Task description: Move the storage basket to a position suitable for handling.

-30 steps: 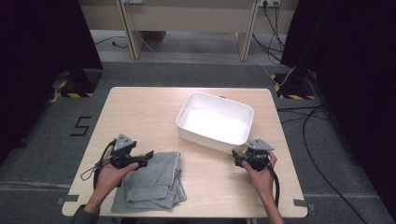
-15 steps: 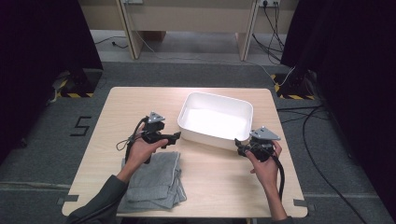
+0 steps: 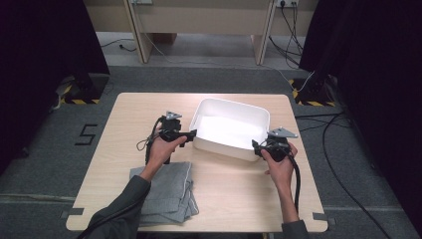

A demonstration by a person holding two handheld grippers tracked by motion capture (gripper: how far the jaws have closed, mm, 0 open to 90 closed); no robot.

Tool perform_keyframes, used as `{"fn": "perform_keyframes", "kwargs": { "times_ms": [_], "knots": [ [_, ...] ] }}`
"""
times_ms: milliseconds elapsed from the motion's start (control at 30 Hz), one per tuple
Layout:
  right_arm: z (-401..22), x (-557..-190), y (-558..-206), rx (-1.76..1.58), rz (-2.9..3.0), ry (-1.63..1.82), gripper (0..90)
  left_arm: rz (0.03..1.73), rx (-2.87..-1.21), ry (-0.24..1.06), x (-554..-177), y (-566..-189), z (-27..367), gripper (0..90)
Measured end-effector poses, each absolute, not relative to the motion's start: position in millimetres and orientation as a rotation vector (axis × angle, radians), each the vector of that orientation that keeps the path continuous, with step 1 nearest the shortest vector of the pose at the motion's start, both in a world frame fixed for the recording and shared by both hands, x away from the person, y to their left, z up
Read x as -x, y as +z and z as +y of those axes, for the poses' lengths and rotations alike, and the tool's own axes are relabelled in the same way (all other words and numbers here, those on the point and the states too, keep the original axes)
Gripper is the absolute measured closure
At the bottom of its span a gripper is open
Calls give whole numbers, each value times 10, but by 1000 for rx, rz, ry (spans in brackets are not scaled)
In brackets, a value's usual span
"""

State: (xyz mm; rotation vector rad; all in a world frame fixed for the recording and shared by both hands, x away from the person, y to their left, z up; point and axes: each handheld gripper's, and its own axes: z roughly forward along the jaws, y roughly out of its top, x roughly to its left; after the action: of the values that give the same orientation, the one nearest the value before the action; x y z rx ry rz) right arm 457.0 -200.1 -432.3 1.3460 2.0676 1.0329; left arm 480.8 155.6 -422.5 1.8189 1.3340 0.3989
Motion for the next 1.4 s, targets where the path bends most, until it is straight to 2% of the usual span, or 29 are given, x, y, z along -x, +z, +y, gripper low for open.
{"fn": "perform_keyframes", "kwargs": {
  "times_ms": [100,133,167,433,833,1400],
  "knots": [
    [-2018,-4585,-4335,-1365,2072,1055,337,1324,-1824,395,-4805,-4221,1536,341],
    [-2030,-4593,-4337,-1363,2073,1057,354,1304,-1840,412,-4779,-4210,1513,400],
    [-2029,-4592,-4337,-1370,2073,1055,370,1286,-1852,422,-4761,-4208,1505,417],
    [-1997,-4623,-4381,-1325,2122,1058,414,1238,-1903,385,-4601,-4280,1555,474],
    [-1859,-4635,-4389,-1252,2153,999,406,1208,-1904,388,-4493,-4311,1694,503],
    [-1570,-4753,-4416,-1177,2214,1055,402,1259,-1870,406,-4385,-4367,1997,486]
  ]
}}
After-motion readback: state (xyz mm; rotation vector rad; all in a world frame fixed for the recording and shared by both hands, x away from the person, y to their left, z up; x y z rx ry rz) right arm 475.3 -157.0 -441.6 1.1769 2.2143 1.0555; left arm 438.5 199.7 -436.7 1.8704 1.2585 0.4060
